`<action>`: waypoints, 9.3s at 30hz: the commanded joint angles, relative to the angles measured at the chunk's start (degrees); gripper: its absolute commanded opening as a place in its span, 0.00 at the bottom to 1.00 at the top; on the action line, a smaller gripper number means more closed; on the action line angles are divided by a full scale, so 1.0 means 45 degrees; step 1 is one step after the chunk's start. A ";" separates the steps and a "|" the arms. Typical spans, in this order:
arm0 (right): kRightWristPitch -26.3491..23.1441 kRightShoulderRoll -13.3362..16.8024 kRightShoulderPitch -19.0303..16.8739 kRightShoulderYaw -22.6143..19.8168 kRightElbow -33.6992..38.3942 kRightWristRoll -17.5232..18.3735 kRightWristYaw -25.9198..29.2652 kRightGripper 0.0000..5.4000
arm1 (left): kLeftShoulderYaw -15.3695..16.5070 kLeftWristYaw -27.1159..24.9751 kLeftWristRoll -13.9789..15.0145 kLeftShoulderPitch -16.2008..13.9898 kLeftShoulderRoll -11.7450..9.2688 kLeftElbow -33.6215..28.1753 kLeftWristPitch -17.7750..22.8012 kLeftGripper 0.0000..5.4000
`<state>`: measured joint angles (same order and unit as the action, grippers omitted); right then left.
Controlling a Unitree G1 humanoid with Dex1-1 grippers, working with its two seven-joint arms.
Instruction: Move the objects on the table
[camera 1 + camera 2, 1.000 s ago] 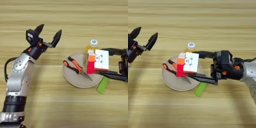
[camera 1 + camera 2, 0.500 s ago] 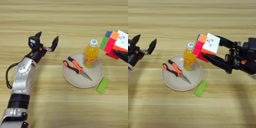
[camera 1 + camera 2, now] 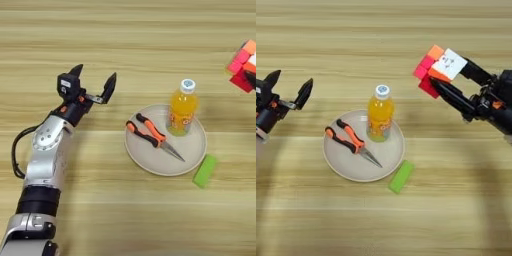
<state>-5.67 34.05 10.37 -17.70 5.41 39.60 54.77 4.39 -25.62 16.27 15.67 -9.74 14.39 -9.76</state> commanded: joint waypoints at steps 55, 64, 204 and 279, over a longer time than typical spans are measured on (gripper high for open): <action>0.4782 -0.2178 0.0619 0.2329 -0.8135 -0.6820 -0.4910 0.62 | 0.0167 0.0078 -0.0146 0.0162 0.0059 0.0259 -0.0311 1.00; 0.4750 -0.2184 0.0606 0.2295 -0.8097 -0.6776 -0.4886 0.79 | 0.0164 0.0078 -0.0146 0.0181 0.0089 0.0340 -0.0373 1.00; 0.8231 -0.0368 0.2514 0.5849 -0.8192 -1.3633 -0.9607 1.00 | 0.0292 0.0144 -0.0072 0.0225 0.0254 0.0182 -0.0426 1.00; -0.1312 -0.2491 0.1113 0.5867 -0.1002 -0.5535 -0.3390 0.71 | 0.0236 0.0199 -0.0156 0.0106 0.0330 0.0083 -0.0432 1.00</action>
<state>-11.17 23.16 14.78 8.49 1.37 15.31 39.20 5.54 -24.93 16.15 16.16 -8.01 15.33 -11.76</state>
